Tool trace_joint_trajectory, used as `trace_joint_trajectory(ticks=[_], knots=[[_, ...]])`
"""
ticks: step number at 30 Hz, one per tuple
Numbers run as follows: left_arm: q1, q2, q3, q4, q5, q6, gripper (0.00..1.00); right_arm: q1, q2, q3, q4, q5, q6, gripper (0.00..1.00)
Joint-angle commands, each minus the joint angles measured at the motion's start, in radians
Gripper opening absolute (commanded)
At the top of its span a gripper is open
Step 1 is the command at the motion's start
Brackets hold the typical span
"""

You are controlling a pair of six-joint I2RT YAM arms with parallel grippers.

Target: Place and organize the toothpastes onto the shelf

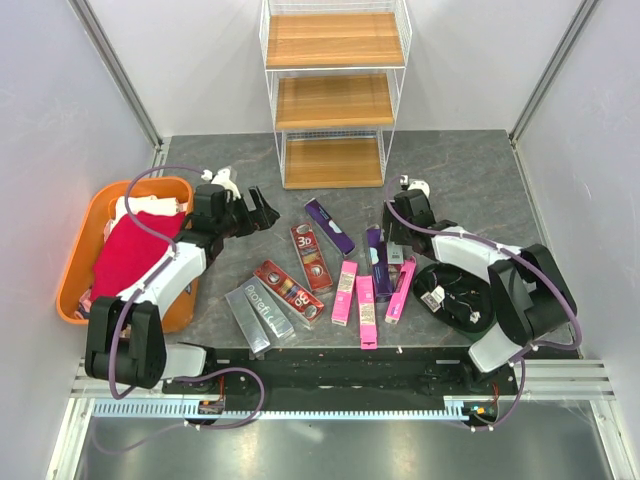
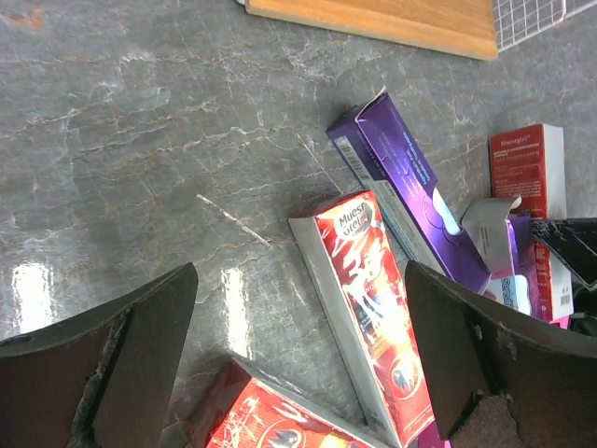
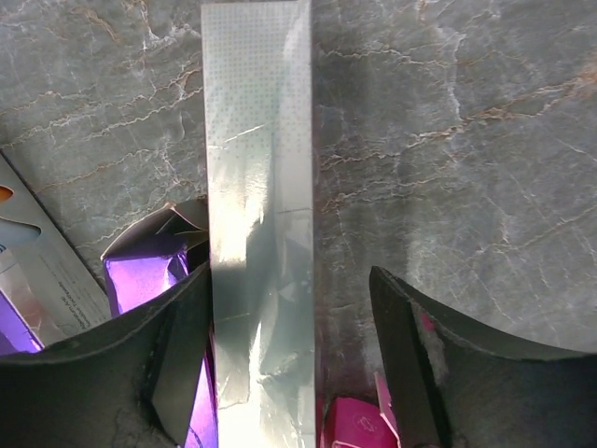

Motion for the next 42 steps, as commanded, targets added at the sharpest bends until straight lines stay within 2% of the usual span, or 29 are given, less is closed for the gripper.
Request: trace_joint_trajectory(ticks=[1, 4, 8, 15, 19, 22, 23, 28, 29, 33, 34, 37, 42], knots=[[-0.002, 0.013, 0.039, 0.000, 0.042, 0.002, 1.00, 0.001, 0.022, 0.012, 0.033, 0.008, 0.012, 0.71], [-0.002, 0.010, 0.042, 0.000, 0.050, -0.001, 1.00, 0.001, 0.052, 0.018, 0.017, 0.011, 0.010, 0.68], [-0.002, 0.005, 0.050, 0.000, 0.068, 0.001, 1.00, 0.001, 0.074, 0.027, 0.004, -0.012, 0.009, 0.50], [-0.002, -0.006, 0.091, 0.003, 0.134, 0.001, 1.00, -0.001, -0.009, 0.104, -0.055, -0.026, -0.020, 0.49], [-0.002, -0.001, 0.105, 0.047, 0.209, -0.004, 1.00, 0.001, -0.063, 0.162, -0.078, -0.165, -0.036, 0.48], [-0.002, 0.006, 0.110, 0.106, 0.322, -0.019, 1.00, 0.001, -0.104, 0.202, -0.073, -0.280, -0.047, 0.47], [-0.002, 0.008, 0.110, 0.132, 0.391, -0.034, 1.00, -0.001, -0.110, 0.225, -0.073, -0.373, -0.051, 0.46], [-0.002, 0.028, 0.072, 0.421, 0.661, -0.157, 0.99, 0.001, -0.124, 0.276, 0.002, -0.719, -0.021, 0.45], [-0.002, 0.045, 0.067, 0.464, 0.692, -0.219, 0.99, 0.001, -0.123, 0.278, 0.029, -0.851, -0.005, 0.45], [-0.005, 0.092, 0.029, 0.734, 0.792, -0.387, 0.99, 0.004, -0.103, 0.250, 0.230, -1.074, 0.160, 0.45], [-0.005, 0.098, 0.022, 0.826, 0.801, -0.418, 0.99, 0.007, -0.103, 0.224, 0.341, -1.096, 0.200, 0.45], [-0.017, 0.131, -0.005, 0.972, 0.809, -0.548, 0.98, 0.018, -0.095, 0.207, 0.471, -1.139, 0.304, 0.45], [-0.043, 0.186, -0.010, 1.091, 0.789, -0.632, 0.97, 0.051, -0.066, 0.241, 0.469, -1.161, 0.323, 0.46]])
